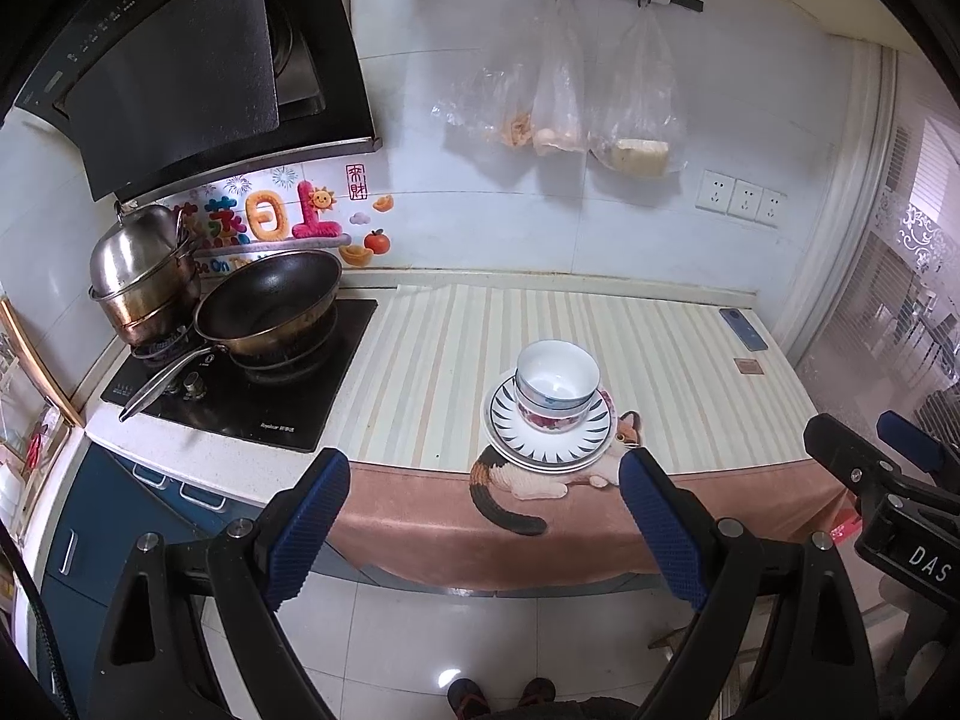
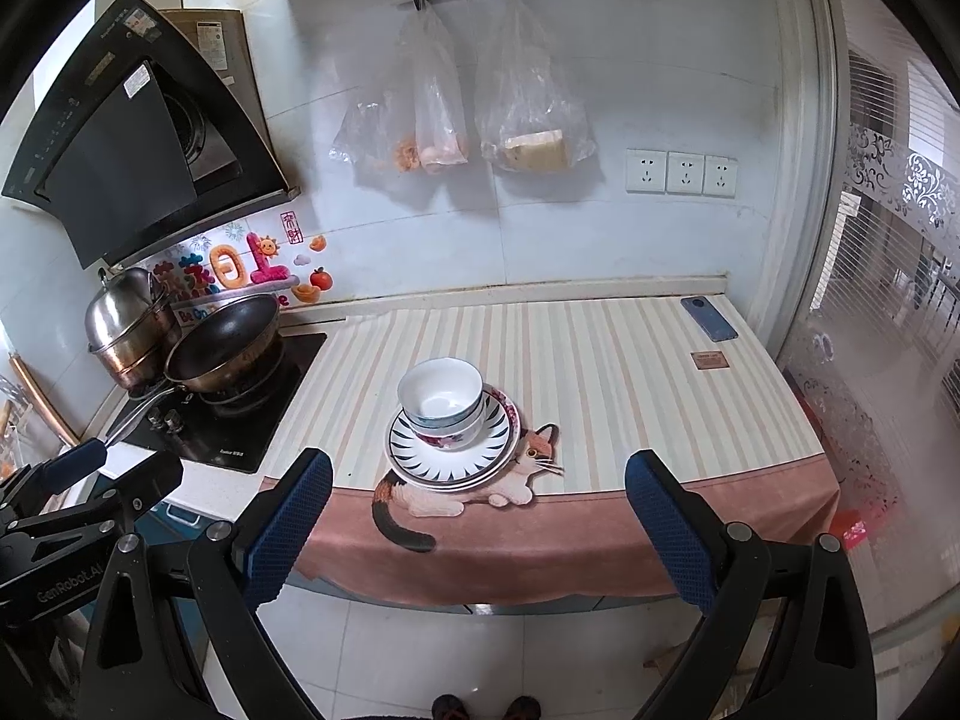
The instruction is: Organize plates and bowls
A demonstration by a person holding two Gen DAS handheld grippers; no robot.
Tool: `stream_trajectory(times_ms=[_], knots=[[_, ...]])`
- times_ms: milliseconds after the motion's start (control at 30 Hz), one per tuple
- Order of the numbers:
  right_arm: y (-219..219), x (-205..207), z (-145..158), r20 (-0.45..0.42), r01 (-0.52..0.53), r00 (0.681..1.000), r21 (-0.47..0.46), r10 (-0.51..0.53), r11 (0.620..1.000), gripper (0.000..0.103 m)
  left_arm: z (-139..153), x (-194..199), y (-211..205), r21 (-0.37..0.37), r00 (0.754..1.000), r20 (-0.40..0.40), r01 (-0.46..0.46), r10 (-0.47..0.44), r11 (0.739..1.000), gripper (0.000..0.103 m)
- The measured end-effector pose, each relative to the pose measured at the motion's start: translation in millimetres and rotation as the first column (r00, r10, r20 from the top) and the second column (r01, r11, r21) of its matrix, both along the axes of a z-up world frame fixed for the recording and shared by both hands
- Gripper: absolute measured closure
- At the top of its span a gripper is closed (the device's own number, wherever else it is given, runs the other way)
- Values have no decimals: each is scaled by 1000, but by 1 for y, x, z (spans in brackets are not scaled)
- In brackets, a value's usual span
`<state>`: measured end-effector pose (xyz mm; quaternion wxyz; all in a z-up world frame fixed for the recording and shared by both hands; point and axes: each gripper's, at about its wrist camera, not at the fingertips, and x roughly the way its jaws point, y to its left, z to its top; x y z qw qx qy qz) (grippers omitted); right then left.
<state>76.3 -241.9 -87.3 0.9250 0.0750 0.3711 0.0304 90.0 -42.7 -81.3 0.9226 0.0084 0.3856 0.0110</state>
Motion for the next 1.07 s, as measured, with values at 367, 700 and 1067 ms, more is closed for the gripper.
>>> stream_trajectory(times_ms=[367, 700, 1067], knots=[[-1, 0, -1, -1, 1, 1000, 2, -1, 1000, 3, 0, 0, 0, 0, 1000, -3, 1, -1, 1000, 11], [-1, -2, -2, -1, 4, 1000, 4, -4, 1000, 3, -2, -2, 1, 2, 1000, 6, 5, -5, 1000, 11], [-1, -6, -4, -1, 9, 1000, 4, -9, 1000, 3, 0, -2, 6, 4, 1000, 18, 7, -7, 1000, 11]])
